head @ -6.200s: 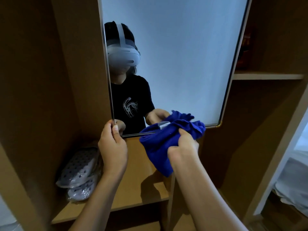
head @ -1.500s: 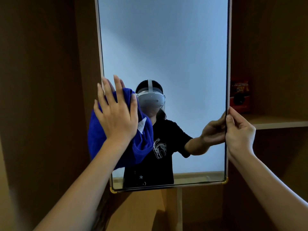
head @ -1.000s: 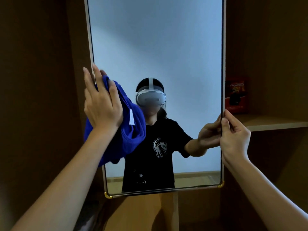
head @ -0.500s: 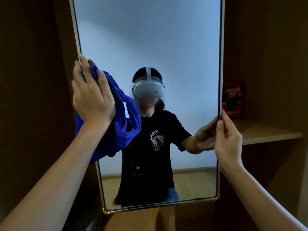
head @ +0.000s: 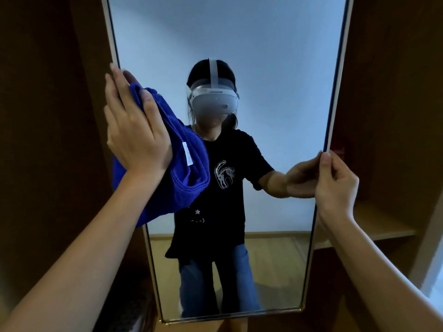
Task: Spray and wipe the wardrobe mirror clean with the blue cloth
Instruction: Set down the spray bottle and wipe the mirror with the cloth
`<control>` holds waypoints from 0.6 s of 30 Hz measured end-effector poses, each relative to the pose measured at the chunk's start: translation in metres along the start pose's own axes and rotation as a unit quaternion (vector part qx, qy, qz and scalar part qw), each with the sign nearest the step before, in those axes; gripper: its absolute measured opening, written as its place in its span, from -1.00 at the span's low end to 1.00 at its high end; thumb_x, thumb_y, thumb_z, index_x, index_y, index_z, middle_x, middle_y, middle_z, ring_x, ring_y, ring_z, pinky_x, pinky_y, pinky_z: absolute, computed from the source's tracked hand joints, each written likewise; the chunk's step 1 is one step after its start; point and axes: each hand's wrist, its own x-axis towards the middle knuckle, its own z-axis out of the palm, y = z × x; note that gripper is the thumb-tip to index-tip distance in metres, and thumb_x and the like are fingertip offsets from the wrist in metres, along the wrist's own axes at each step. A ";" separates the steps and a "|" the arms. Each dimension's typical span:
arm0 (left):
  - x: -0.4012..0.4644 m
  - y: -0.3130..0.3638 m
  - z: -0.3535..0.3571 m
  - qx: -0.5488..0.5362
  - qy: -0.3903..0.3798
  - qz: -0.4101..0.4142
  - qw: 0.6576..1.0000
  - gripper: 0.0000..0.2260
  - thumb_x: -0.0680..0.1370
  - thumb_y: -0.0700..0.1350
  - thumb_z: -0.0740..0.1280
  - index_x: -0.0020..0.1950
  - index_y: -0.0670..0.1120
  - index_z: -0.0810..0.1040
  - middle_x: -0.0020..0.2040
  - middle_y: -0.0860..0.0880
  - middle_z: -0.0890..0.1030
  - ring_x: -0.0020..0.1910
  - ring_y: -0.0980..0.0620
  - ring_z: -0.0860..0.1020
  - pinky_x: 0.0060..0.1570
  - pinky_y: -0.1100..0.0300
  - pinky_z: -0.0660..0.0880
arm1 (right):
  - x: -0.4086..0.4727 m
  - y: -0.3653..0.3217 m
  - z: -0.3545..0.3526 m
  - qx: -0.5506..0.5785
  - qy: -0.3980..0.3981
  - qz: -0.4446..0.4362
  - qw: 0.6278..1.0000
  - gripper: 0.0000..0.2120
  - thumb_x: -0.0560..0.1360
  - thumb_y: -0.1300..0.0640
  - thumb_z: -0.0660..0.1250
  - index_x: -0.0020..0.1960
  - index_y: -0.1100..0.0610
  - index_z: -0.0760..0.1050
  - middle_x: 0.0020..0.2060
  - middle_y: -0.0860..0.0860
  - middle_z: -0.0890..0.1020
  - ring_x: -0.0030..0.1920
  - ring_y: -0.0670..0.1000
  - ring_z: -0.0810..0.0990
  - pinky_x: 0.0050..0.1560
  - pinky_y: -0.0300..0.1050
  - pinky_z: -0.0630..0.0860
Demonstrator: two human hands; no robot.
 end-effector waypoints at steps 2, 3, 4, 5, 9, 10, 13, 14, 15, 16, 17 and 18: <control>0.024 0.008 0.003 -0.006 0.000 -0.010 1.000 -0.50 0.66 0.04 -0.07 0.56 -0.16 0.12 0.51 -0.14 0.27 0.40 -0.10 0.38 0.20 0.09 0.41 | 0.003 -0.006 -0.001 0.010 -0.019 0.013 1.000 -0.76 0.65 0.09 0.18 0.05 0.18 0.58 -0.29 -0.22 0.59 -0.16 -0.25 0.54 -0.12 -0.40 0.46; 0.036 0.012 0.005 -0.009 -0.003 -0.017 1.000 -0.50 0.66 0.04 -0.07 0.56 -0.16 0.12 0.52 -0.13 0.27 0.40 -0.09 0.38 0.19 0.08 0.41 | 0.006 -0.012 -0.001 0.014 -0.032 0.017 0.999 -0.77 0.66 0.09 0.17 0.02 0.15 0.56 -0.31 -0.24 0.58 -0.17 -0.25 0.53 -0.11 -0.38 0.45; 0.045 0.015 0.006 -0.014 -0.007 -0.024 1.000 -0.50 0.67 0.04 -0.07 0.56 -0.15 0.11 0.52 -0.12 0.27 0.40 -0.09 0.38 0.19 0.08 0.41 | 0.012 -0.021 0.000 0.016 -0.040 0.017 0.999 -0.77 0.66 0.08 0.16 0.03 0.15 0.55 -0.28 -0.24 0.58 -0.15 -0.24 0.53 -0.08 -0.33 0.45; 0.053 0.018 0.008 -0.019 -0.013 -0.029 0.999 -0.51 0.67 0.04 -0.07 0.56 -0.14 0.11 0.52 -0.11 0.27 0.40 -0.08 0.38 0.20 0.08 0.40 | 0.020 -0.030 0.002 0.018 -0.042 0.014 0.999 -0.75 0.66 0.08 0.15 0.08 0.18 0.56 -0.21 -0.22 0.61 -0.08 -0.21 0.55 -0.02 -0.28 0.46; 0.064 0.023 0.008 -0.025 -0.047 -0.039 0.998 -0.52 0.68 0.03 -0.05 0.56 -0.13 0.12 0.50 -0.10 0.29 0.40 -0.07 0.36 0.19 0.08 0.38 | 0.056 -0.073 0.013 0.010 -0.034 -0.006 0.999 -0.66 0.66 0.06 0.15 0.25 0.27 0.53 -0.03 -0.02 0.66 0.07 -0.07 0.60 0.12 -0.18 0.52; 0.064 0.023 0.007 -0.025 -0.058 -0.042 0.997 -0.52 0.67 0.04 -0.05 0.56 -0.13 0.12 0.50 -0.11 0.29 0.40 -0.08 0.36 0.19 0.06 0.39 | 0.063 -0.083 0.016 0.003 -0.035 -0.011 0.999 -0.67 0.66 0.06 0.16 0.19 0.28 0.54 -0.13 -0.10 0.65 -0.02 -0.10 0.59 0.04 -0.22 0.51; 0.064 0.026 0.006 -0.016 -0.084 -0.064 0.994 -0.51 0.67 0.05 -0.05 0.55 -0.14 0.13 0.50 -0.14 0.28 0.35 -0.12 0.38 0.17 -0.05 0.45 | 0.074 -0.100 0.021 -0.001 -0.036 0.005 0.999 -0.73 0.65 0.08 0.19 0.12 0.25 0.57 -0.23 -0.16 0.61 -0.10 -0.15 0.59 -0.06 -0.31 0.52; 0.065 0.028 0.005 -0.012 -0.091 -0.073 0.993 -0.51 0.67 0.05 -0.05 0.55 -0.14 0.13 0.50 -0.16 0.27 0.34 -0.14 0.37 0.17 -0.08 0.46 | 0.075 -0.103 0.022 -0.002 -0.036 0.018 0.999 -0.73 0.65 0.09 0.20 0.15 0.24 0.57 -0.18 -0.11 0.63 -0.05 -0.12 0.61 0.00 -0.27 0.55; 0.065 0.030 0.004 -0.006 -0.099 -0.081 0.992 -0.52 0.67 0.05 -0.04 0.55 -0.12 0.13 0.50 -0.17 0.26 0.35 -0.16 0.35 0.17 -0.10 0.46 | 0.075 -0.106 0.021 0.000 -0.037 0.035 0.999 -0.72 0.64 0.09 0.21 0.18 0.24 0.57 -0.11 -0.04 0.65 0.02 -0.08 0.62 0.08 -0.18 0.56; 0.066 0.032 0.003 0.000 -0.107 -0.089 0.990 -0.53 0.67 0.05 -0.04 0.55 -0.09 0.14 0.51 -0.18 0.23 0.37 -0.18 0.31 0.18 -0.10 0.45 | 0.075 -0.109 0.020 0.004 -0.039 0.053 0.998 -0.72 0.64 0.10 0.21 0.21 0.24 0.57 -0.05 0.02 0.66 0.08 -0.05 0.62 0.16 -0.10 0.55; 0.066 0.034 0.001 0.002 -0.115 -0.102 0.988 -0.54 0.67 0.05 -0.04 0.55 -0.04 0.15 0.52 -0.20 0.19 0.41 -0.20 0.24 0.16 -0.06 0.45 | 0.074 -0.112 0.020 0.006 -0.040 0.072 0.997 -0.72 0.64 0.10 0.21 0.22 0.23 0.56 0.00 0.05 0.67 0.11 -0.03 0.62 0.21 -0.05 0.54; 0.067 0.037 -0.001 0.000 -0.123 -0.120 0.985 -0.56 0.66 0.05 -0.02 0.54 0.02 0.18 0.52 -0.22 0.15 0.43 -0.22 0.18 0.10 0.01 0.44 | 0.074 -0.115 0.019 0.005 -0.040 0.090 0.995 -0.72 0.64 0.10 0.22 0.22 0.22 0.57 0.02 0.07 0.67 0.12 -0.02 0.62 0.24 -0.01 0.53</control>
